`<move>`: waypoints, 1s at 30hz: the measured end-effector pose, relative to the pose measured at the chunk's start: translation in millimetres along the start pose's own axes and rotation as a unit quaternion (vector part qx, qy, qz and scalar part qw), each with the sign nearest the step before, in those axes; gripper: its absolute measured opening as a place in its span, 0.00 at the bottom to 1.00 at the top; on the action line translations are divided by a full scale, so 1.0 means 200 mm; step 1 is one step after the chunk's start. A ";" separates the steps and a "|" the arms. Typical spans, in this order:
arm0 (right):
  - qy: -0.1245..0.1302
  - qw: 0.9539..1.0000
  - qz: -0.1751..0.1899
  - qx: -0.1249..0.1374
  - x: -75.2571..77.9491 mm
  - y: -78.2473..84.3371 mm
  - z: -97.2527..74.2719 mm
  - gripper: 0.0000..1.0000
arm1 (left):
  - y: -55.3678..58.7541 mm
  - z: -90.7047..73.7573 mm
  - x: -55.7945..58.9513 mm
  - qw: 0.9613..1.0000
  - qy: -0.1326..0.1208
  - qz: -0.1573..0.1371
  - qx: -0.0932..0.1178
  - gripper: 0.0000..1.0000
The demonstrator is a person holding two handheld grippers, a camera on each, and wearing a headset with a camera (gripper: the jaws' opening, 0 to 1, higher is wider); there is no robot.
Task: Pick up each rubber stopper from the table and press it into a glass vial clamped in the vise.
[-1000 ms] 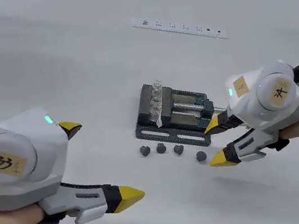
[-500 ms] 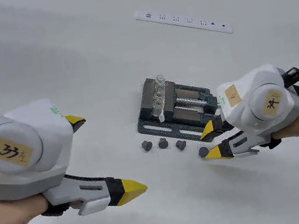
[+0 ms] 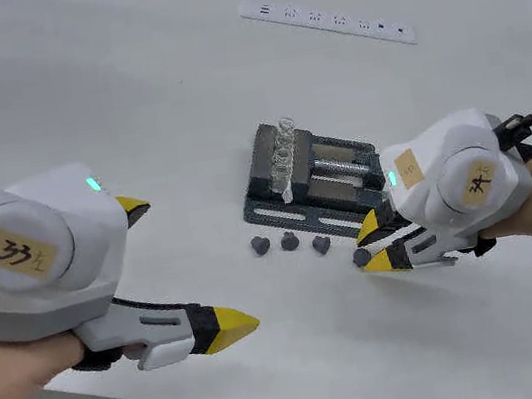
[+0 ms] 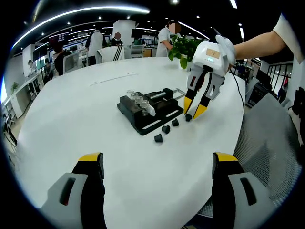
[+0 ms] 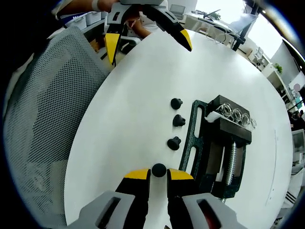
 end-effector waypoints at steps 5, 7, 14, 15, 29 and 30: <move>0.001 1.000 0.000 -0.002 0.00 0.01 0.00 0.09 | 0.00 0.00 0.01 1.000 0.002 -0.001 -0.001 0.93; 0.001 1.000 0.002 -0.001 0.00 0.01 0.00 0.09 | 0.00 0.00 0.01 1.000 0.002 -0.001 -0.001 0.93; -0.001 1.000 -0.001 0.000 0.00 0.00 0.01 0.09 | 0.01 0.01 0.01 1.000 0.002 -0.004 -0.002 0.93; -0.001 1.000 -0.002 0.000 0.00 0.00 0.01 0.08 | 0.01 0.01 0.01 1.000 0.002 -0.005 -0.003 0.93; -0.007 1.000 0.029 0.011 0.06 -0.02 -0.07 0.08 | 0.01 0.02 0.02 1.000 0.005 -0.002 -0.005 0.93; -0.009 0.999 0.042 0.017 0.08 -0.03 -0.09 0.08 | 0.00 0.02 0.02 1.000 0.005 -0.003 -0.003 0.93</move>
Point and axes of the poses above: the centre of the closed fingertips' face, and the gripper's own axes: z roughly forward along the fingers, x roughly to its right, y roughly out of its underside, the point moved 2 cm from there along -z, roughly backward along the fingers, and after that the axes turned 5 degrees about -x, right-handed, at the moved point
